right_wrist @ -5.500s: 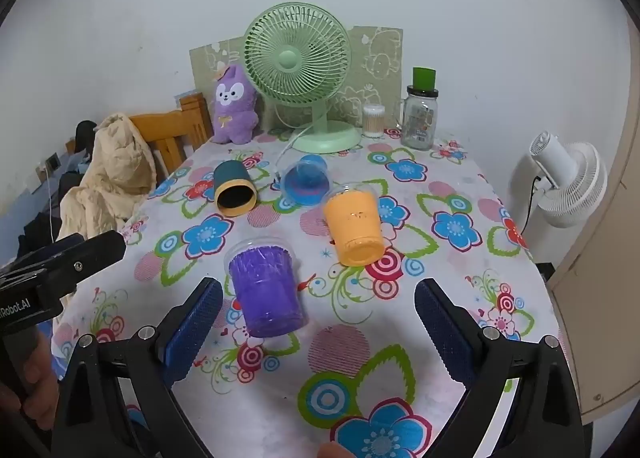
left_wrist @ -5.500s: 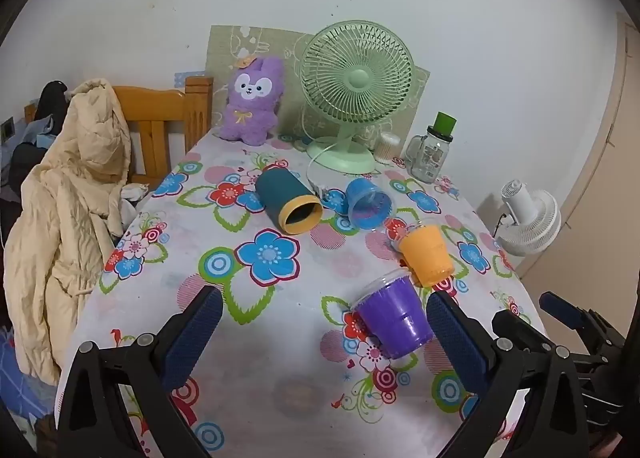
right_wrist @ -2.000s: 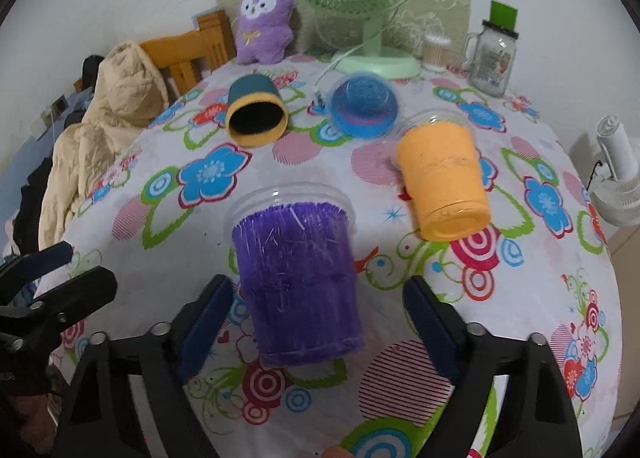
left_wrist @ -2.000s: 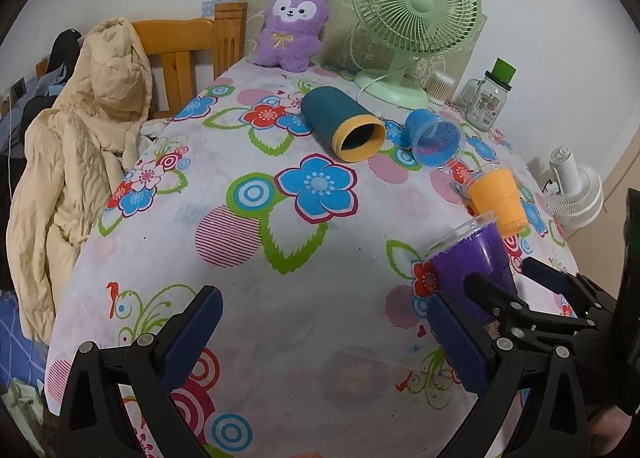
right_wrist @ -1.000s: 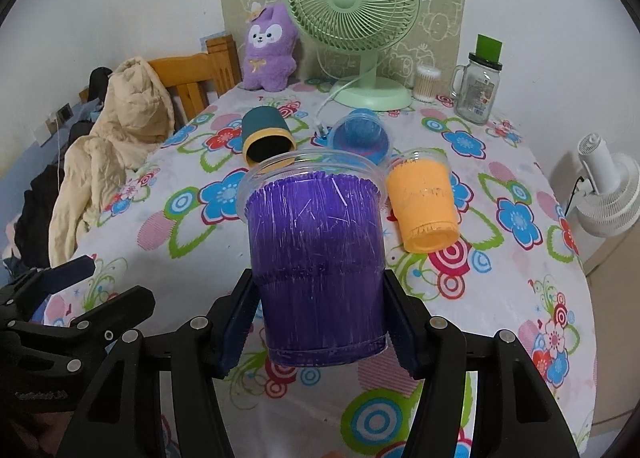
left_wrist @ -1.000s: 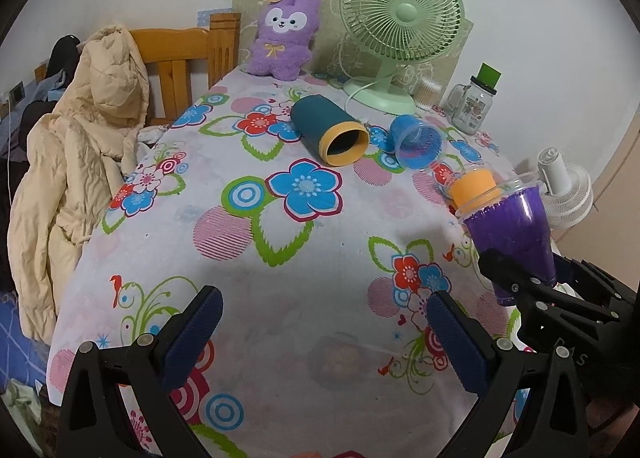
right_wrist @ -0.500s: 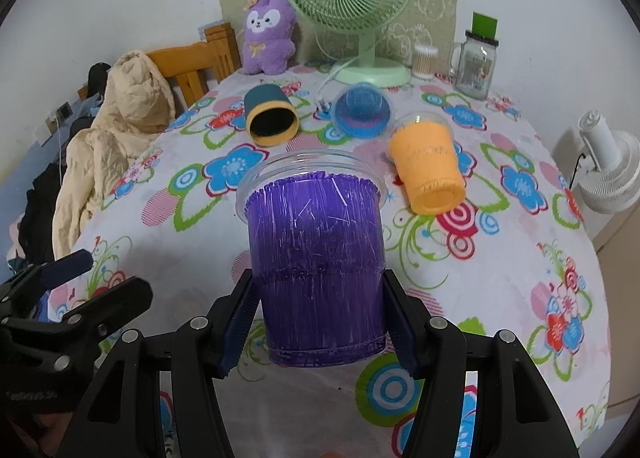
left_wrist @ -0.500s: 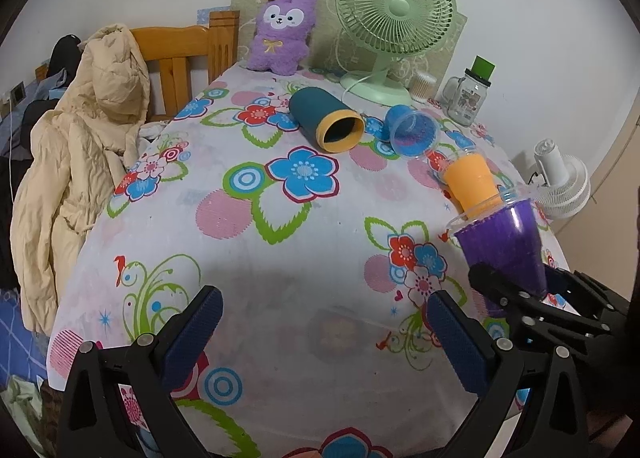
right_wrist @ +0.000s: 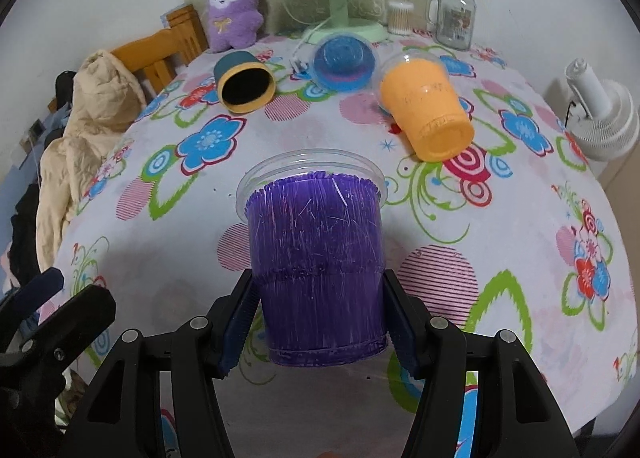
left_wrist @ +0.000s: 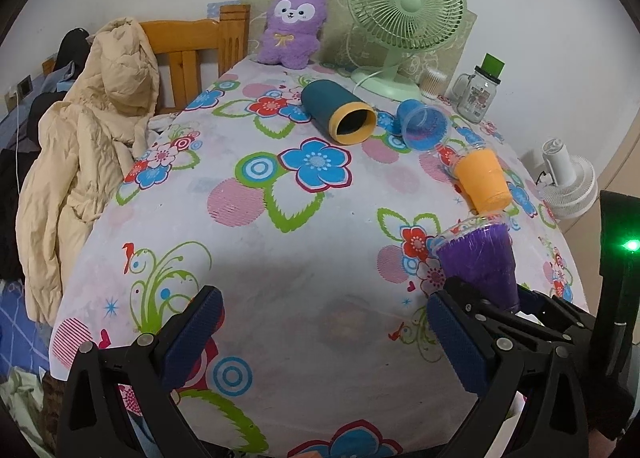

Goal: Flip cup upside down
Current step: 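Lift the purple cup with the right tool toward the left tool, then close the left tool on the purple cup while the right tool opens and releases it, then rotate the purple cup rim-down with the left tool and lower it onto the table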

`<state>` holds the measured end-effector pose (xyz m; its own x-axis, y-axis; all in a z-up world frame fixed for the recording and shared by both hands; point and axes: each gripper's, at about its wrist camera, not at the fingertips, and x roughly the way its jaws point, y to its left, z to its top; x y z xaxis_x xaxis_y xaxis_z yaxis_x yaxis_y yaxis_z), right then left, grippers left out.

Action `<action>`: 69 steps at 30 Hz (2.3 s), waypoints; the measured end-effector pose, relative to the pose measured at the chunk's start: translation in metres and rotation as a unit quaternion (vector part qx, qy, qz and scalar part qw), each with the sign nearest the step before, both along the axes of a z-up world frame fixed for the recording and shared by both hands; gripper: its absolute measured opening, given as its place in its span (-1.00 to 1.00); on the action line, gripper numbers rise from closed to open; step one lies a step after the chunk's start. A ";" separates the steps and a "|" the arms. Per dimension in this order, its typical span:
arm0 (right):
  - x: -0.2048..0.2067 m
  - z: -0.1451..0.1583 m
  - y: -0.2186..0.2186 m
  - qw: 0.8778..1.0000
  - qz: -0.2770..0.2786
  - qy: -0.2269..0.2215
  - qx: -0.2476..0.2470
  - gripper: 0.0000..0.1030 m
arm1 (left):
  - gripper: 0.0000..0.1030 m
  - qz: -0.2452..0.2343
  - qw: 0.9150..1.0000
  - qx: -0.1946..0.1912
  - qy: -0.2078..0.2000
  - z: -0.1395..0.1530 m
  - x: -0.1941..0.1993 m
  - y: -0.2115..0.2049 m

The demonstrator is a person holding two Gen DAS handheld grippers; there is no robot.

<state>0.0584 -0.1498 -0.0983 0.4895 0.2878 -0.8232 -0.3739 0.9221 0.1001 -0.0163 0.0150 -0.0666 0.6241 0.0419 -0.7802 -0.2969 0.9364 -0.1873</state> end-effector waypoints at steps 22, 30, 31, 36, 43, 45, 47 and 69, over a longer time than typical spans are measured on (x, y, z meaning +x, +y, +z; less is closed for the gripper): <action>-0.017 0.084 -0.092 0.988 -0.059 -0.090 0.113 0.73 | 1.00 -0.029 0.999 -0.009 -0.021 0.006 0.013 -0.028; -0.008 0.076 -0.156 0.980 -0.120 -0.089 0.134 0.73 | 1.00 -0.081 0.996 0.010 -0.046 -0.009 0.032 -0.086; -0.007 0.074 -0.164 0.979 -0.126 -0.087 0.136 0.73 | 1.00 -0.084 0.995 0.013 -0.043 -0.014 0.035 -0.090; -0.004 0.063 -0.190 0.977 -0.145 -0.079 0.132 0.73 | 1.00 -0.094 0.994 0.020 -0.047 -0.032 0.044 -0.111; 0.001 0.057 -0.206 0.977 -0.150 -0.072 0.135 0.73 | 1.00 -0.089 0.995 0.043 -0.033 -0.045 0.054 -0.126; 0.001 0.056 -0.205 0.978 -0.146 -0.073 0.131 0.73 | 1.00 -0.087 0.995 0.041 -0.028 -0.048 0.056 -0.126; 0.001 0.054 -0.200 0.980 -0.137 -0.071 0.123 0.73 | 1.00 -0.088 0.995 0.041 -0.026 -0.049 0.056 -0.127; 0.004 0.043 -0.172 0.988 -0.100 -0.050 0.104 0.73 | 0.17 -0.090 0.995 0.038 0.019 -0.041 0.059 -0.107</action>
